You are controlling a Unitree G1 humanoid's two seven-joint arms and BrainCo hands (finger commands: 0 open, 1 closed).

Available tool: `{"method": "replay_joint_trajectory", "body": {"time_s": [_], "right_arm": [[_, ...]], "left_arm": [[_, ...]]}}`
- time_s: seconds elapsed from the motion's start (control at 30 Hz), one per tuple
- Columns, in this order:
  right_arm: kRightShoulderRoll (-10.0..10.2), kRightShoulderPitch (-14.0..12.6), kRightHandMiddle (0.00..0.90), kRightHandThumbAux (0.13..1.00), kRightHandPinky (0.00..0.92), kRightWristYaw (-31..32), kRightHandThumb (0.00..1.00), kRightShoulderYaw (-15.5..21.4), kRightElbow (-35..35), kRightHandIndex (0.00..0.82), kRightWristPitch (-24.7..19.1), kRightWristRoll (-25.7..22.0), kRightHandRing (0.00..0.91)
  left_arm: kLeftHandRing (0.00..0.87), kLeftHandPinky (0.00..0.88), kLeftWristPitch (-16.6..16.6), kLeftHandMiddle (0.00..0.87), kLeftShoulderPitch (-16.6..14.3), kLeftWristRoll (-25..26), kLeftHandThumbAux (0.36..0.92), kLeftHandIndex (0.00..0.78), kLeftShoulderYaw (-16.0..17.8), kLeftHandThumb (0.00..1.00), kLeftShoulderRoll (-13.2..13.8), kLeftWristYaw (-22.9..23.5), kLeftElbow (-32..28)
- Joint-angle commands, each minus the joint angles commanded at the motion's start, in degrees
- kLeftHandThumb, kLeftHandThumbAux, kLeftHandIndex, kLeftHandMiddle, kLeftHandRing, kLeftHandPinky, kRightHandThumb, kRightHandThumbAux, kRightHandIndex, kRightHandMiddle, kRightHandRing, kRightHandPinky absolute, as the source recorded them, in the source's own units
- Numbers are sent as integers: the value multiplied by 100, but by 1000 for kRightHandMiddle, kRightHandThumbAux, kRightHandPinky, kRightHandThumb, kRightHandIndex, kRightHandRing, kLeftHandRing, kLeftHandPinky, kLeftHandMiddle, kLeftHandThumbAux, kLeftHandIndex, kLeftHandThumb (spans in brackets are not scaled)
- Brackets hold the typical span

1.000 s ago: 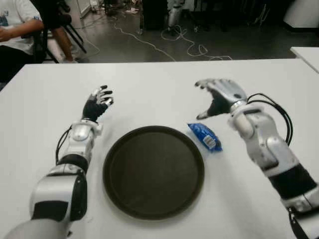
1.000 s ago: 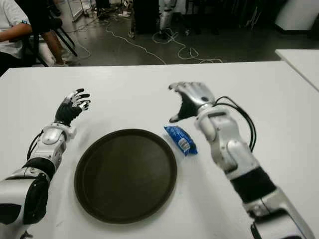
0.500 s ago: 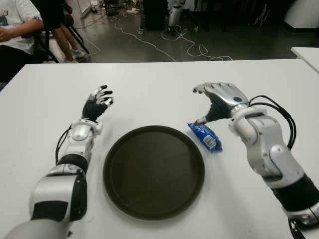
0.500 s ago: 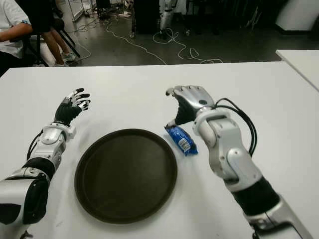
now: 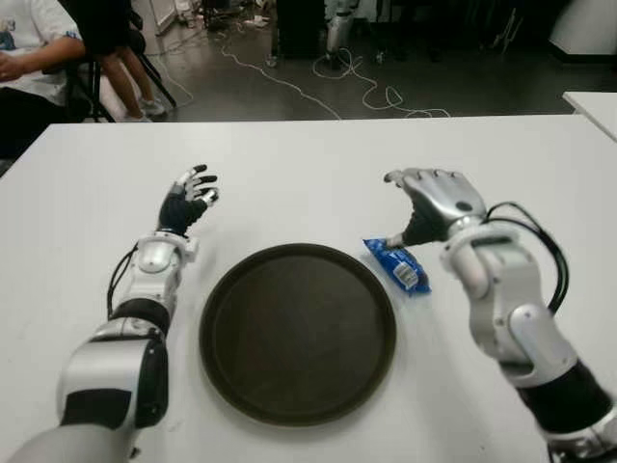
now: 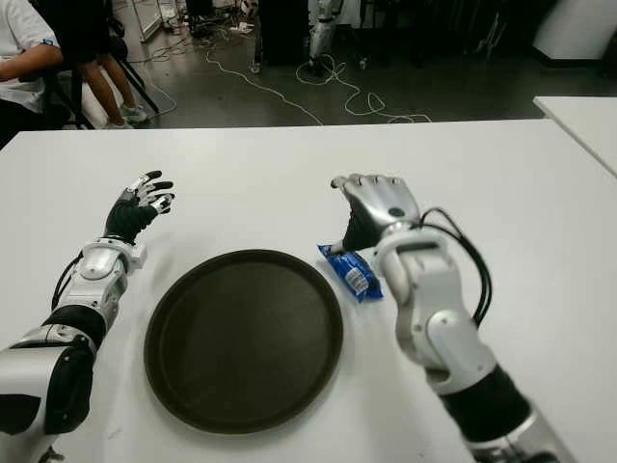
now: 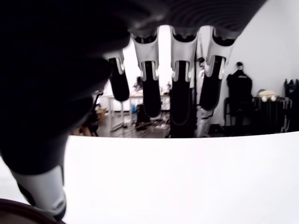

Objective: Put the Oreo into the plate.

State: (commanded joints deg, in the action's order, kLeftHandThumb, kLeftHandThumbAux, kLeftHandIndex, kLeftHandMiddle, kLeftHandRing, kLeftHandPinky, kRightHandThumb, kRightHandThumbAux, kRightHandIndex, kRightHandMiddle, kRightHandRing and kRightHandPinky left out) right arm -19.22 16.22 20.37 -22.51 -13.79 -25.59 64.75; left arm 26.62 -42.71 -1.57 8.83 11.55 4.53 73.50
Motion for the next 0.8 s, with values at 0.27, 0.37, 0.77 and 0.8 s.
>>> {"method": "replay_joint_trajectory", "body": {"time_s": [0.27,0.37,0.77,0.8], "right_arm": [[110,-130,107,798,76,-599,0,26,261,96,83,76,100],[143,-145,98,807,67,-702,0,26,309,87,50,102,87],[321,-115,29,782,22,-580,0,-61,473,32,-453,671,15],[330,-101,24,776,18,-481,0,-74,475,27,-509,747,10]], "left_arm": [[220,225,13,226,8,-23,711,144,-24,158,6,-17,5],[213,223,11,218,7,-23,715,138,-28,157,7,-11,3],[217,227,-14,221,11,6,715,135,-13,155,4,-5,-2],[218,227,-14,222,11,6,715,135,-13,156,5,-7,-2]]}}
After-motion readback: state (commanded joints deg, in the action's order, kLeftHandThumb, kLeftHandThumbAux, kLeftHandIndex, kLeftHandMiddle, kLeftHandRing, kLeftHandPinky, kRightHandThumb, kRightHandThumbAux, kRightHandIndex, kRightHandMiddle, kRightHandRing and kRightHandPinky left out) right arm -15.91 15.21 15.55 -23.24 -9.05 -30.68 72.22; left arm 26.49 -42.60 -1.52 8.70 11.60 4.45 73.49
